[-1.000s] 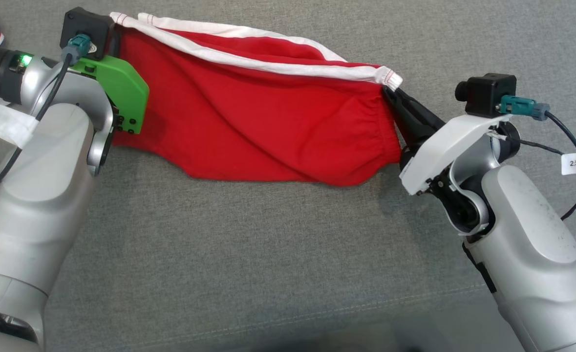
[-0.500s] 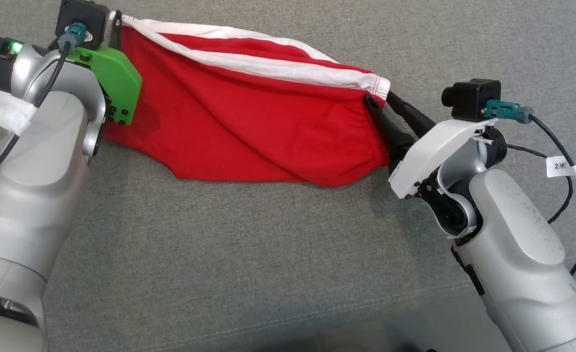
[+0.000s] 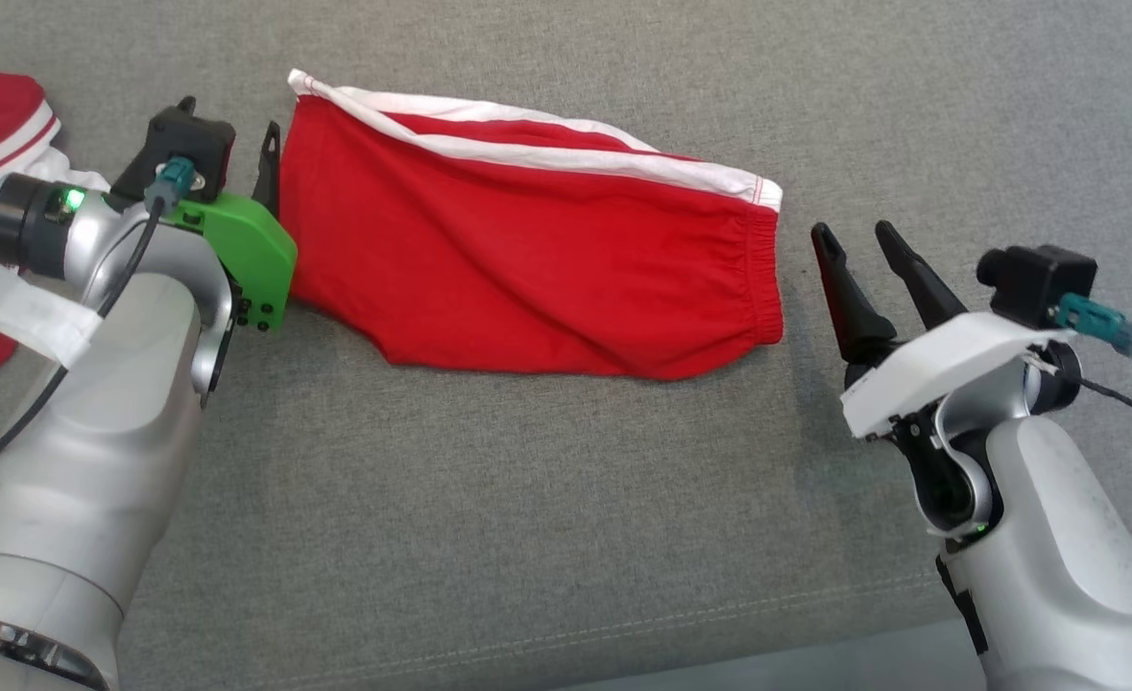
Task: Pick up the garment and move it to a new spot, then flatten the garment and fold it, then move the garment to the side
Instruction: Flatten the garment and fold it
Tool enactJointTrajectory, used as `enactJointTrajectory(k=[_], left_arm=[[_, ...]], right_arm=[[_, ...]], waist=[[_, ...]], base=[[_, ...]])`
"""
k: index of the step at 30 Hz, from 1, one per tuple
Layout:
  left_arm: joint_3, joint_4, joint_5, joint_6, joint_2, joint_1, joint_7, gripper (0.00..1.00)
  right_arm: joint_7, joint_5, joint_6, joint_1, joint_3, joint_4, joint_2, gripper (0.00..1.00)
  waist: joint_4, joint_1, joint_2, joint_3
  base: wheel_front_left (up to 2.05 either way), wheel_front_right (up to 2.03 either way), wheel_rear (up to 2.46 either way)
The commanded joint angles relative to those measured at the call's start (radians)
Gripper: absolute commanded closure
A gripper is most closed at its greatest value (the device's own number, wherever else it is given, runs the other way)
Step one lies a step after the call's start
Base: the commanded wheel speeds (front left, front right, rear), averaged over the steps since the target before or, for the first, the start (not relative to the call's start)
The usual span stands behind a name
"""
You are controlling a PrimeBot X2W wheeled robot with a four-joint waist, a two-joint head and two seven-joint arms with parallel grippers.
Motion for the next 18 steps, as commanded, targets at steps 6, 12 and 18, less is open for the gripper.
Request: enactJointTrajectory(k=[6,12,18], left_arm=[[-0.005,0.013,-0.021,-0.003,0.006,0.096,-0.017,0.0],[-0.019,0.022,-0.04,-0.03,0.011,0.149,0.019,0.0],[-0.007,0.047,-0.078,-0.048,0.014,0.174,0.086,0.0]], right_arm=[[-0.112,-0.104,0.0,0.146,-0.034,-0.123,0.016,0.0],[-0.2,-0.234,0.0,0.264,0.0,-0.243,0.026,0.0],[-0.247,-0.313,0.0,0.352,0.005,-0.312,0.05,0.0]], waist=[[0.024,-0.0001,0.0,-0.083],[0.013,-0.0001,0.0,-0.112],[-0.014,-0.0001,0.0,-0.111]], base=[[0.0,0.0,0.0],[0.0,0.0,0.0],[0.0,0.0,0.0]])
